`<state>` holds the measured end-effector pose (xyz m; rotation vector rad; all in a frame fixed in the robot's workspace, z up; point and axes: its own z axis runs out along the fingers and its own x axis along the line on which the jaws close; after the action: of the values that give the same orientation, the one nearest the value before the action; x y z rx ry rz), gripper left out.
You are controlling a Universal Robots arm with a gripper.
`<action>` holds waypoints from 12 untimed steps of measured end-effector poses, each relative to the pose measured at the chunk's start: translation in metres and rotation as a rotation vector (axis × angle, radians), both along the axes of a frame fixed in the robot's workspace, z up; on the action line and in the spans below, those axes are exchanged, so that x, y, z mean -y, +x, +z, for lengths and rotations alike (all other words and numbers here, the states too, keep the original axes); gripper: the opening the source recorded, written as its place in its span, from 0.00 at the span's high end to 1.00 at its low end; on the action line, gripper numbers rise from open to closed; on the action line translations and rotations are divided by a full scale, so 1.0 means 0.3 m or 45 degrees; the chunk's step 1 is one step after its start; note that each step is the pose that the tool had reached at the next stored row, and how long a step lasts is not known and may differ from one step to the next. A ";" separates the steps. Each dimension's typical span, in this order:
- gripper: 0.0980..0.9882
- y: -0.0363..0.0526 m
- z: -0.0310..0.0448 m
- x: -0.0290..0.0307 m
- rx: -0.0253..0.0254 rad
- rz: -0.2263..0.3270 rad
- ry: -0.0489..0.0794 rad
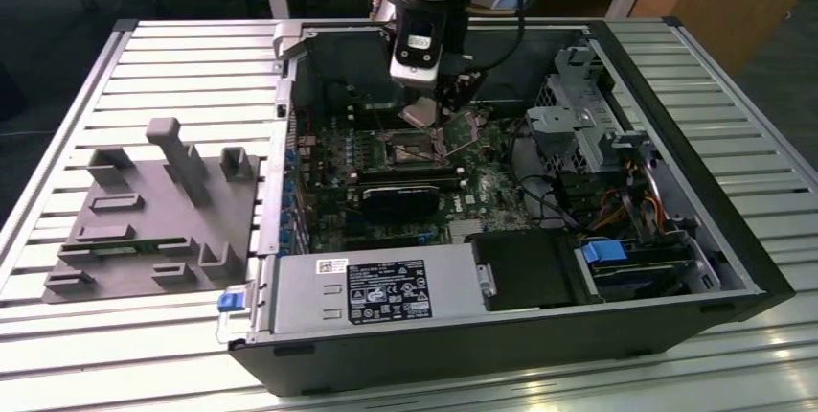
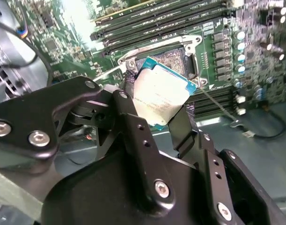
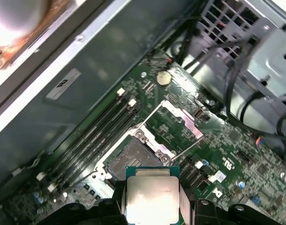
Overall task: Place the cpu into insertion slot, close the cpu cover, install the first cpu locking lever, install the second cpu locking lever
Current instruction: 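Place the cpu into insertion slot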
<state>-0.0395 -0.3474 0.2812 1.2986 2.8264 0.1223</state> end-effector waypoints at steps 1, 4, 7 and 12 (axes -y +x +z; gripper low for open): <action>0.51 0.000 -0.001 0.000 0.0000 -0.025 0.000; 0.51 0.000 -0.002 0.000 0.0000 -0.094 0.000; 0.51 0.000 -0.004 0.000 0.0001 -0.162 0.000; 0.51 0.000 -0.007 0.000 0.0001 -0.279 0.000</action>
<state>-0.0395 -0.3474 0.2792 1.5955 2.6604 0.1164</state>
